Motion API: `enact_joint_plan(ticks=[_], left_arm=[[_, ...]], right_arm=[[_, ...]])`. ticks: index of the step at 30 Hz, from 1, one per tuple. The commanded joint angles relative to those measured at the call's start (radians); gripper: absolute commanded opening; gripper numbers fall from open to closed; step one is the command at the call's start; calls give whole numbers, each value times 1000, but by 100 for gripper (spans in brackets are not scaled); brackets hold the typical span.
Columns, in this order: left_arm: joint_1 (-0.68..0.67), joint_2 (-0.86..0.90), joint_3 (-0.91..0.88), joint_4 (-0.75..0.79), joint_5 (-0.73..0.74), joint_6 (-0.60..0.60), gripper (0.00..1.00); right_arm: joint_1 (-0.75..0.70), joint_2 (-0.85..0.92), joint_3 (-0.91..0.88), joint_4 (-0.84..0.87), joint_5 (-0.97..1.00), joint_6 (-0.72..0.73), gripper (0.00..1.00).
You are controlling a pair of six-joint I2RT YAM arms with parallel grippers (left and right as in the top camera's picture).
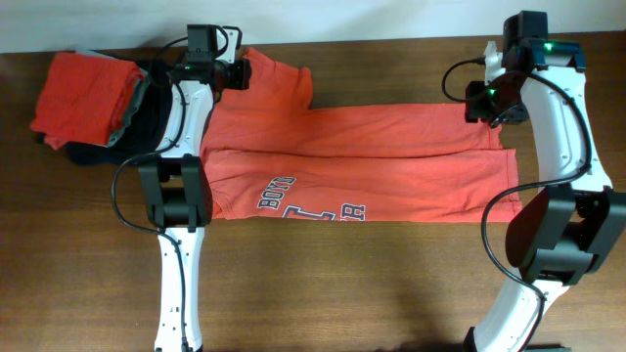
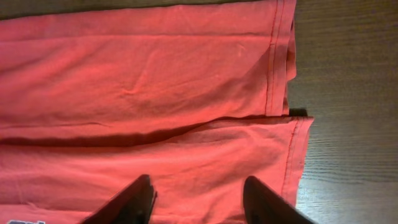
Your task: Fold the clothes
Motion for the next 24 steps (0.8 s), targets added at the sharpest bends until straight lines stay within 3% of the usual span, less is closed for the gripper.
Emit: enact_joint_plan(ticks=[1, 6, 10, 16, 24], left_arm=[[0, 48, 22, -24, 16, 8, 40], [0, 48, 58, -57, 18, 8, 28], [0, 48, 102, -81, 37, 8, 18], [0, 48, 182, -129, 37, 8, 13], [0, 48, 215, -154, 36, 8, 11]], right_arm=[[-8, 2, 8, 7, 38, 7, 41], [-8, 3, 8, 3, 60, 7, 39], [-15, 3, 8, 31, 60, 8, 30], [-31, 13, 8, 41, 60, 7, 5], [-51, 79, 8, 69, 50, 7, 4]])
